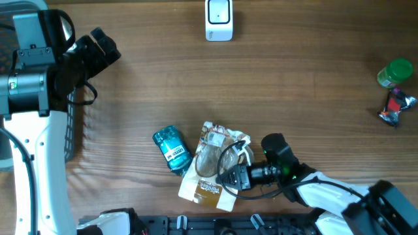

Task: Scan the item barcode
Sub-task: 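Grasp the mushroom bag edge with the right gripper and lift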

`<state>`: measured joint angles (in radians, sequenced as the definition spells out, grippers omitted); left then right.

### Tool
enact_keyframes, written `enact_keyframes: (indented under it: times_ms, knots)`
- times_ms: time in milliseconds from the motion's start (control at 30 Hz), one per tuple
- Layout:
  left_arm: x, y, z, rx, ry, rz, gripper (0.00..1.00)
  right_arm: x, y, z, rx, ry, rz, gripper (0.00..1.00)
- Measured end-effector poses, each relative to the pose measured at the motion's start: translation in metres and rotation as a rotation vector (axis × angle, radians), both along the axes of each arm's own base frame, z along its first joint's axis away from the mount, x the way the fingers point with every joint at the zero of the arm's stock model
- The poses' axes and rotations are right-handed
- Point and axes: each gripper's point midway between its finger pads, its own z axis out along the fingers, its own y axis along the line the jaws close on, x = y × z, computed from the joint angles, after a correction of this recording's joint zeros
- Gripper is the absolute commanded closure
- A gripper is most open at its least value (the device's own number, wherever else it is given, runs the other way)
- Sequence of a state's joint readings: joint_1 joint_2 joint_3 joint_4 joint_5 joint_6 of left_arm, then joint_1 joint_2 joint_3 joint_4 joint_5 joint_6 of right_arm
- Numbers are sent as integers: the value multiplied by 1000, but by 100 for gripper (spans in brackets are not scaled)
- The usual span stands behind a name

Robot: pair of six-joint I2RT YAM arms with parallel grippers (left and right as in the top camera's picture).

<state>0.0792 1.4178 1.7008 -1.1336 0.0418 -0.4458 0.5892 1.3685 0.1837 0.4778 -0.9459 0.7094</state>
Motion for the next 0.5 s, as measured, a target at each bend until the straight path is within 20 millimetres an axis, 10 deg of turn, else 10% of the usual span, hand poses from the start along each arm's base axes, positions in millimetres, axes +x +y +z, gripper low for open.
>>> enact_keyframes:
  times_ms: [500]
  knots:
    - [0,0,0,0,0,0,0,70,14,154,268,-408,-47,95]
